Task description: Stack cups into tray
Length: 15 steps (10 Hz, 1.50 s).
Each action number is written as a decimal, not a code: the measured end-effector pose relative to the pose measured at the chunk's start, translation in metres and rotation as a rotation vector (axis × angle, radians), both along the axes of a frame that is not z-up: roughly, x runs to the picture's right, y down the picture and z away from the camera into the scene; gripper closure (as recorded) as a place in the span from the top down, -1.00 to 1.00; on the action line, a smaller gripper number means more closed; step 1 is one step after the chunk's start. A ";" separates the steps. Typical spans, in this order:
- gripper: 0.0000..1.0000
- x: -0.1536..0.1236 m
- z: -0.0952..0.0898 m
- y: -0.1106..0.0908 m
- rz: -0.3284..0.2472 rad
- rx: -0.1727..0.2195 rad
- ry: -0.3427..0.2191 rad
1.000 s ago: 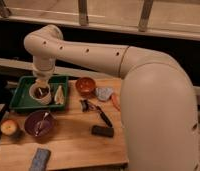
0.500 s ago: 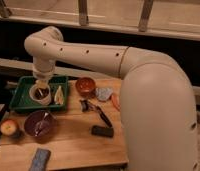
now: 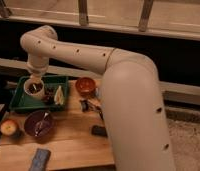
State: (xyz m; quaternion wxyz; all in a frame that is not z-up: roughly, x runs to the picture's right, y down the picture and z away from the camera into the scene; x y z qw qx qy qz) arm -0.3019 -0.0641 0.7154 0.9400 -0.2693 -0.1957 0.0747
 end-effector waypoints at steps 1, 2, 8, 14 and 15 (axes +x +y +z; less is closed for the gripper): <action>-1.00 -0.017 0.007 -0.011 -0.005 0.006 -0.025; -1.00 -0.033 0.013 -0.018 -0.009 0.003 -0.049; -1.00 -0.053 0.062 -0.054 0.130 -0.054 -0.301; -1.00 -0.050 0.082 -0.038 0.138 -0.094 -0.278; -1.00 -0.051 0.090 -0.030 0.130 -0.112 -0.269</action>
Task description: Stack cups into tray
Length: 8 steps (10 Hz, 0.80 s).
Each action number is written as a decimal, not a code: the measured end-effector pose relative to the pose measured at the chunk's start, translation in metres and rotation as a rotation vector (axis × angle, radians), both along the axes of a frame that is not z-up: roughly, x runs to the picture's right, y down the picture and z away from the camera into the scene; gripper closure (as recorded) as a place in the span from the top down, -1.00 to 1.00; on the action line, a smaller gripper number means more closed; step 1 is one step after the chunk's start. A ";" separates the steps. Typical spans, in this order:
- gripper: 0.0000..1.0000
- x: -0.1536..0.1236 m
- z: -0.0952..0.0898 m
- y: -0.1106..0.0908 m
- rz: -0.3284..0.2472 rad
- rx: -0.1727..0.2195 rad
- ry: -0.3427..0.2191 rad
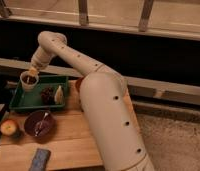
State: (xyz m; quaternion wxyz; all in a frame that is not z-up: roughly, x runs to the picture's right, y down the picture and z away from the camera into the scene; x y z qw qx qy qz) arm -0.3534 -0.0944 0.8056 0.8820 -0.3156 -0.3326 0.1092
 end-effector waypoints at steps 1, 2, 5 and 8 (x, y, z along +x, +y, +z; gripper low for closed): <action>-1.00 -0.003 0.005 0.006 -0.019 -0.016 0.008; -1.00 -0.006 0.012 0.013 -0.048 -0.034 0.022; -1.00 -0.017 0.024 0.023 -0.151 -0.075 0.075; -1.00 -0.021 0.025 0.026 -0.193 -0.081 0.092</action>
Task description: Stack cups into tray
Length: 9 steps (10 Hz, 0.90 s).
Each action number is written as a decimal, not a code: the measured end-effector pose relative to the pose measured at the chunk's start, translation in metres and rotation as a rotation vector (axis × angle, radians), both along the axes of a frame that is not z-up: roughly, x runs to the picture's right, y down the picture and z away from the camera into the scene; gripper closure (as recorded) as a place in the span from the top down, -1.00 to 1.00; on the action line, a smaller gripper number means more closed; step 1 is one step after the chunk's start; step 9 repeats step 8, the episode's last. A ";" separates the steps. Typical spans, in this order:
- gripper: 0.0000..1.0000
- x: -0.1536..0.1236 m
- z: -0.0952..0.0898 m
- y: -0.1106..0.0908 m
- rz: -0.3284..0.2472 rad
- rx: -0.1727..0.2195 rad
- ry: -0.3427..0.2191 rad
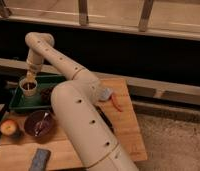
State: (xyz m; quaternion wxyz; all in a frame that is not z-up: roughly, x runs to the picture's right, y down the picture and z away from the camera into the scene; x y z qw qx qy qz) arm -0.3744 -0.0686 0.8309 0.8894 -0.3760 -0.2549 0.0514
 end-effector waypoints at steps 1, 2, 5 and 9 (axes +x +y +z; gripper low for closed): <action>-1.00 0.000 0.002 0.001 -0.008 0.000 0.004; -1.00 -0.004 0.007 0.007 -0.042 0.008 0.014; -1.00 -0.012 0.026 0.023 -0.127 0.139 0.066; -1.00 -0.014 0.013 0.015 -0.156 0.311 0.132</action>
